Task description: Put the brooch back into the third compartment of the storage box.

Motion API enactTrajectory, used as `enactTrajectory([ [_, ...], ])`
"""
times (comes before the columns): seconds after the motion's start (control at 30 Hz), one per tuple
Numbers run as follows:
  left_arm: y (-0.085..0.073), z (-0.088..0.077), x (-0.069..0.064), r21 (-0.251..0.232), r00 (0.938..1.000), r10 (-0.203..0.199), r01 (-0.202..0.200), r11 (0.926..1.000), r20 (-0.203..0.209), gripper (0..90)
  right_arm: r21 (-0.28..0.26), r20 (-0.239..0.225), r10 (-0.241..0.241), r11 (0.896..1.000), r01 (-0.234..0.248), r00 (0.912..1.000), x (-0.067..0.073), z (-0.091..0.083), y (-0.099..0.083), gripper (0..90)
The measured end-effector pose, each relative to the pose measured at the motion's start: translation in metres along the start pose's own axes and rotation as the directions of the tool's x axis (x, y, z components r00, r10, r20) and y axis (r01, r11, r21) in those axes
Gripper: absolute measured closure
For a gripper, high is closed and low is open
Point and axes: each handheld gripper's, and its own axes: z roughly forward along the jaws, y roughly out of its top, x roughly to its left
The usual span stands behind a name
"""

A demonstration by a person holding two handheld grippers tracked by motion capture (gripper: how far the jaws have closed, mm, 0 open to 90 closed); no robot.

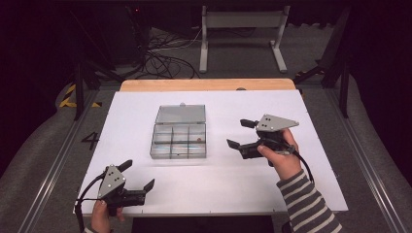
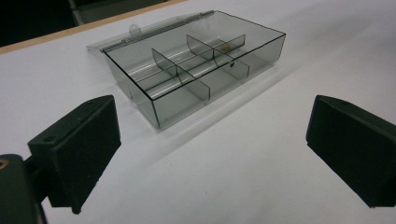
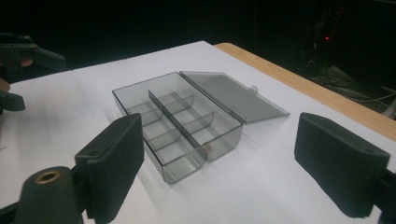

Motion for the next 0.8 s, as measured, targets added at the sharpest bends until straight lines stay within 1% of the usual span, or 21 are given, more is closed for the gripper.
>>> enactTrajectory([
  [0.07,0.000,0.000,0.000,0.002,1.0000,0.007,-0.007,1.0000,0.002,3.5,0.000,0.005,0.003,1.000,-0.003,1.0000,0.000,-0.004,-0.004,16.0],
  [0.13,0.000,0.001,-0.001,0.000,1.0000,-0.002,0.002,1.0000,0.002,3.5,-0.003,0.008,0.010,1.000,-0.010,0.9999,-0.001,-0.009,-0.008,16.0],
  [0.2,0.000,0.000,0.000,0.000,1.0000,0.004,-0.004,1.0000,0.000,3.5,-0.004,0.020,0.017,1.000,-0.017,0.9997,-0.002,-0.013,-0.012,16.0],
  [0.3,0.000,0.000,0.000,0.000,1.0000,0.003,-0.003,1.0000,-0.004,3.5,-0.005,0.034,0.028,1.000,-0.028,0.9990,-0.004,-0.019,-0.019,16.0],
  [0.5,0.000,0.000,0.000,0.000,1.0000,0.005,-0.005,1.0000,-0.002,3.5,0.001,0.056,0.029,1.000,-0.029,0.9980,-0.006,-0.032,-0.031,15.1],
  [0.63,0.000,0.000,0.000,0.000,1.0000,0.003,-0.003,1.0000,-0.005,3.5,0.005,0.058,0.033,0.999,-0.033,0.9978,-0.006,-0.042,-0.041,14.0],
  [0.8,0.000,0.001,0.000,0.002,1.0000,0.004,-0.004,1.0000,0.000,3.5,0.003,0.064,0.055,0.998,-0.055,0.9964,-0.008,-0.051,-0.057,12.5],
])
